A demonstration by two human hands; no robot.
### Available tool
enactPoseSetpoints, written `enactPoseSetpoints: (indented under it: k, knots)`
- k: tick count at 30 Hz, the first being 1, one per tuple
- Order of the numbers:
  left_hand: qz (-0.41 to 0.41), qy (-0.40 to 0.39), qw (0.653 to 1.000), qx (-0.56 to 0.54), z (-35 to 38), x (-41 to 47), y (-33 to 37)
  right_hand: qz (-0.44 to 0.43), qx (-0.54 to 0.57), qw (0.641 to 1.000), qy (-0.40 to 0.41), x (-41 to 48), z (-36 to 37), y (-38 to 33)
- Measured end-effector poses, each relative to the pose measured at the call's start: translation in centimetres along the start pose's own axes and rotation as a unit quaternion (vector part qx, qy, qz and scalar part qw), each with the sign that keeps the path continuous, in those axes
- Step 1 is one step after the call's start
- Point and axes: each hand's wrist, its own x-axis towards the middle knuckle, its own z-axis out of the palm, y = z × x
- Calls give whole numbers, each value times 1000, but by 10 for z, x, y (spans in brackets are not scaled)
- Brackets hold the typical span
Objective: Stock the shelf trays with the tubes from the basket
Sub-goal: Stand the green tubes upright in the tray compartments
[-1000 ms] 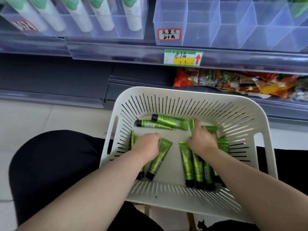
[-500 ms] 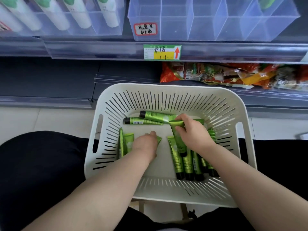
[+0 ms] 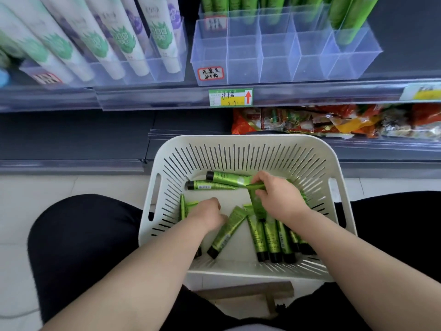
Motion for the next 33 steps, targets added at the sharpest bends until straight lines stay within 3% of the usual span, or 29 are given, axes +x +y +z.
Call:
enactPoseSetpoints:
  k: [6,17,21,26,33]
  knots:
    - [56,-13,991,119,18,-5,27,-14,-17,1000,17,-5,-6,5]
    - [9,-12,984,179,38,21,45,14,36,999,31,-4,1,22]
    - [15,7,991,131,31,21,38,12,29,999,31,1,-2,23]
    - [37,17,999,-32,8,11,26,13,29,999,37,-4,-9,16]
    - [164,175,946,-217,-30,-27,38,-12,30,993,111,-18,-46,-7]
